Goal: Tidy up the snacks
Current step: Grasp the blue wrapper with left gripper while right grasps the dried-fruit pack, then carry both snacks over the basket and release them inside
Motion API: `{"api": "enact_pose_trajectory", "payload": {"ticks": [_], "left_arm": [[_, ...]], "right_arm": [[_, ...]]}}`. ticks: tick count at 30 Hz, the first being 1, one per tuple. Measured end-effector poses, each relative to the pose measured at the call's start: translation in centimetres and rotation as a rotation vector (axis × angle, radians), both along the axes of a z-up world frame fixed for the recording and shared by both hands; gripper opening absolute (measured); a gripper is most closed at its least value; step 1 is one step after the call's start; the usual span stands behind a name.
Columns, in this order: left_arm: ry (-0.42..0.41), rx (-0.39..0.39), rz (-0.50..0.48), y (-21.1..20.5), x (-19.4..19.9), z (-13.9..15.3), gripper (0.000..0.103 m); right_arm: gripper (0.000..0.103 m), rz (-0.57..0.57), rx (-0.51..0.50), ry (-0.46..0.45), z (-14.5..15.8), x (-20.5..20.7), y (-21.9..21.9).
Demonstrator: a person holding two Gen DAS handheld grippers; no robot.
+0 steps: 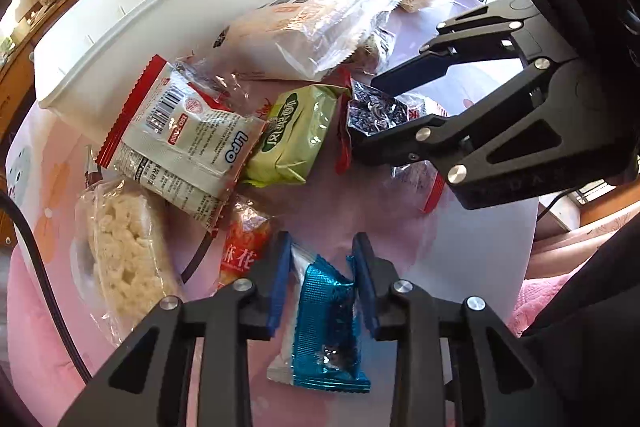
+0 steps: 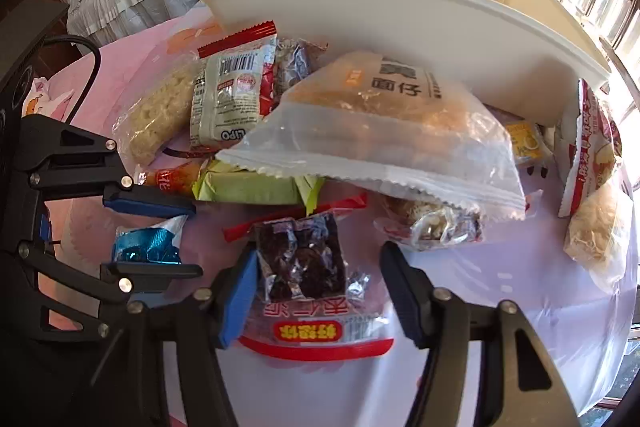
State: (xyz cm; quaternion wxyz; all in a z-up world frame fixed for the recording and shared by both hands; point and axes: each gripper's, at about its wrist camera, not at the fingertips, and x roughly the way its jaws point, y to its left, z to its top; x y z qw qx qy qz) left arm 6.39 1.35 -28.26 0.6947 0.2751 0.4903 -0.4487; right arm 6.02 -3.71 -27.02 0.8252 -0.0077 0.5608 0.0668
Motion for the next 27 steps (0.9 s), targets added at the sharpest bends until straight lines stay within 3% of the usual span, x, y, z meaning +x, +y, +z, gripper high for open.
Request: {"api": "enact_pose_trajectory", "payload": {"ticks": [1,14,27], "left_arm": [[0.005,-0.003,0.012,0.1,0.2,0.0,0.022],[0.036,-0.053,0.136,3.6,0.5,0.7,0.021],[0.054,-0.126,0.349,7.8,-0.2,6.7,0.021]], "right_arm": [[0.049,-0.009,0.018,0.001,0.0,0.0,-0.2],[0.039,-0.052,0.076,0.008,0.8,-1.3,-0.6],[0.039,-0.195,0.143,-0.047,3.5,-4.5,0.9]]}}
